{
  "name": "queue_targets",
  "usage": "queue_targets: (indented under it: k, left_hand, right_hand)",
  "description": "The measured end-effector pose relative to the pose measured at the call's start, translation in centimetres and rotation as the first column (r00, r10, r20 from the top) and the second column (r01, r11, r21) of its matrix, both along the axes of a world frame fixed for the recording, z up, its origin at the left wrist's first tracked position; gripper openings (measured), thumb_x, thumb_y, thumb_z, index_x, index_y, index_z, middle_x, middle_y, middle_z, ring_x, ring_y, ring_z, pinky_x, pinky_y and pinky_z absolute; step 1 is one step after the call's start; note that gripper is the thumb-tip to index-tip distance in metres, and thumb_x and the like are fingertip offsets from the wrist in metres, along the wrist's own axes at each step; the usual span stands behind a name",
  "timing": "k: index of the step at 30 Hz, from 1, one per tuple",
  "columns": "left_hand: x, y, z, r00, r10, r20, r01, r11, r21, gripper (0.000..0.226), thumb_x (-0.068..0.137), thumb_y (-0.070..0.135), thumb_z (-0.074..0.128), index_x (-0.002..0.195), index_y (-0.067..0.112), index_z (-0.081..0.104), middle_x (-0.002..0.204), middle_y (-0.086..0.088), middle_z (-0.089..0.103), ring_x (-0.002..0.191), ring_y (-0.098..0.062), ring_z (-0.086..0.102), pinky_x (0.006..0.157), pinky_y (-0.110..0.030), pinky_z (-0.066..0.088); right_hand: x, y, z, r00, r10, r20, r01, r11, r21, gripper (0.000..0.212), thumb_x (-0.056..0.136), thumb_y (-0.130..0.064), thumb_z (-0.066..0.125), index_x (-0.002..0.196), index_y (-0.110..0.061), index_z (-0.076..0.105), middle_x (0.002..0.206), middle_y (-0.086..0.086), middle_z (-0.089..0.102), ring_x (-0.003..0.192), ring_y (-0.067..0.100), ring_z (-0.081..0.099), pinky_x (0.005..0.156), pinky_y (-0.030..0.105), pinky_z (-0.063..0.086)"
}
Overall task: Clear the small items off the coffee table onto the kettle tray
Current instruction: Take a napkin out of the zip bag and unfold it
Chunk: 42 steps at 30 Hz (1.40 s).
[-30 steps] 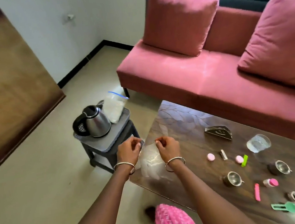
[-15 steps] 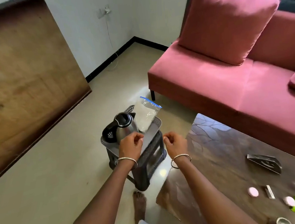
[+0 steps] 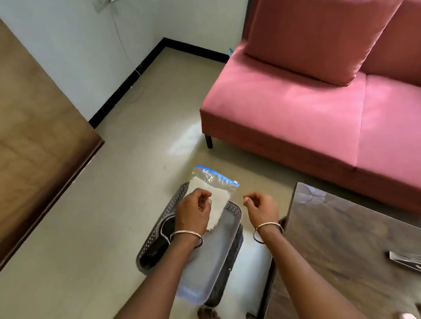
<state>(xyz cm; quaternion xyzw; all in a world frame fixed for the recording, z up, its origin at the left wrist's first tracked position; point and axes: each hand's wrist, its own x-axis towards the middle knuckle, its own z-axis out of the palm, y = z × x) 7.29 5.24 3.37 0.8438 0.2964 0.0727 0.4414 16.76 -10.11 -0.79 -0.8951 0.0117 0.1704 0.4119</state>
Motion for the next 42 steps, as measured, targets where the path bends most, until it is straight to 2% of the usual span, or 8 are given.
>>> queue_targets:
  k: [7, 12, 15, 18, 23, 29, 34, 42]
  left_hand:
    - [5.1, 3.9, -4.7, 0.997, -0.024, -0.075, 0.022, 0.999, -0.025, 0.014, 0.085, 0.011, 0.065, 0.098, 0.016, 0.069, 0.088, 0.003, 0.068, 0.071, -0.009, 0.061, 0.07, -0.013, 0.041]
    - [6.9, 5.1, -7.9, 0.976, -0.132, -0.174, 0.126, 0.991, -0.048, 0.021, 0.084, 0.015, 0.067, 0.105, 0.016, 0.066, 0.094, 0.004, 0.062, 0.079, -0.014, 0.063, 0.075, -0.021, 0.045]
    - [7.5, 5.3, -9.1, 0.965, -0.174, -0.197, 0.167, 0.985, -0.051, 0.023, 0.084, 0.017, 0.068, 0.106, 0.017, 0.065, 0.095, 0.004, 0.06, 0.084, -0.017, 0.065, 0.077, -0.024, 0.048]
    - [7.6, 5.0, -9.4, 0.957, -0.19, -0.218, 0.179, 0.981, -0.069, 0.023, 0.084, 0.018, 0.068, 0.106, 0.017, 0.064, 0.1, 0.0, 0.064, 0.086, -0.018, 0.066, 0.078, -0.027, 0.05]
    - [6.7, 3.2, -7.7, 0.952, -0.207, -0.225, 0.197, 0.978, -0.068, 0.026, 0.083, 0.018, 0.069, 0.108, 0.017, 0.063, 0.106, -0.002, 0.067, 0.089, -0.018, 0.066, 0.083, -0.032, 0.053]
    - [4.3, 0.4, -3.4, 0.963, -0.242, -0.12, 0.245, 0.97, 0.004, 0.039, 0.077, 0.016, 0.074, 0.114, 0.015, 0.062, 0.112, -0.001, 0.066, 0.102, -0.017, 0.062, 0.091, -0.036, 0.05]
    - [1.6, -2.3, 0.6, 0.974, -0.223, 0.046, 0.222, 0.974, 0.033, 0.03, 0.077, 0.015, 0.074, 0.106, 0.015, 0.064, 0.105, 0.001, 0.069, 0.097, -0.014, 0.066, 0.085, -0.033, 0.053]
    - [-3.4, -5.8, 6.9, 0.959, -0.17, 0.226, 0.161, 0.985, 0.055, 0.017, 0.084, 0.008, 0.068, 0.099, 0.015, 0.07, 0.09, 0.001, 0.073, 0.082, -0.012, 0.069, 0.078, -0.035, 0.057]
  right_hand:
    - [5.0, 3.2, -6.8, 0.975, -0.149, -0.167, 0.148, 0.989, -0.023, 0.023, 0.088, -0.012, 0.06, 0.107, -0.012, 0.072, 0.096, 0.009, 0.075, 0.094, 0.028, 0.068, 0.082, 0.029, 0.049]
    - [7.7, 5.0, -10.6, 0.911, -0.243, -0.333, 0.276, 0.96, 0.053, 0.043, 0.087, -0.021, 0.068, 0.128, -0.008, 0.06, 0.114, 0.012, 0.07, 0.109, 0.03, 0.063, 0.101, 0.039, 0.048]
    - [8.5, 5.9, -11.8, 0.891, -0.258, -0.372, 0.319, 0.941, 0.11, 0.044, 0.084, -0.021, 0.075, 0.124, -0.007, 0.063, 0.113, 0.014, 0.07, 0.105, 0.03, 0.065, 0.101, 0.044, 0.049]
    - [8.3, 6.5, -11.7, 0.892, -0.283, -0.351, 0.355, 0.921, 0.16, 0.027, 0.081, -0.013, 0.076, 0.107, -0.006, 0.072, 0.1, 0.019, 0.074, 0.09, 0.03, 0.069, 0.092, 0.043, 0.055]
    - [5.7, 6.2, -7.7, 0.923, -0.244, -0.297, 0.332, 0.897, 0.294, 0.013, 0.08, -0.008, 0.077, 0.092, -0.006, 0.071, 0.084, 0.021, 0.074, 0.069, 0.021, 0.064, 0.068, 0.034, 0.051]
    - [0.8, 4.7, -0.9, 0.958, -0.184, -0.221, 0.266, 0.859, 0.438, 0.018, 0.08, -0.001, 0.075, 0.089, -0.013, 0.064, 0.075, 0.022, 0.072, 0.068, 0.028, 0.069, 0.068, 0.043, 0.057]
    - [-3.4, 2.7, 4.5, 0.984, -0.139, -0.111, 0.175, 0.865, 0.47, 0.028, 0.081, -0.002, 0.073, 0.095, -0.026, 0.067, 0.072, 0.018, 0.073, 0.073, 0.037, 0.072, 0.072, 0.045, 0.058]
    - [-9.6, -1.4, 12.6, 0.998, -0.063, -0.008, 0.058, 0.862, 0.504, 0.022, 0.088, -0.003, 0.065, 0.106, -0.014, 0.068, 0.084, 0.006, 0.076, 0.082, 0.017, 0.073, 0.081, 0.039, 0.059]
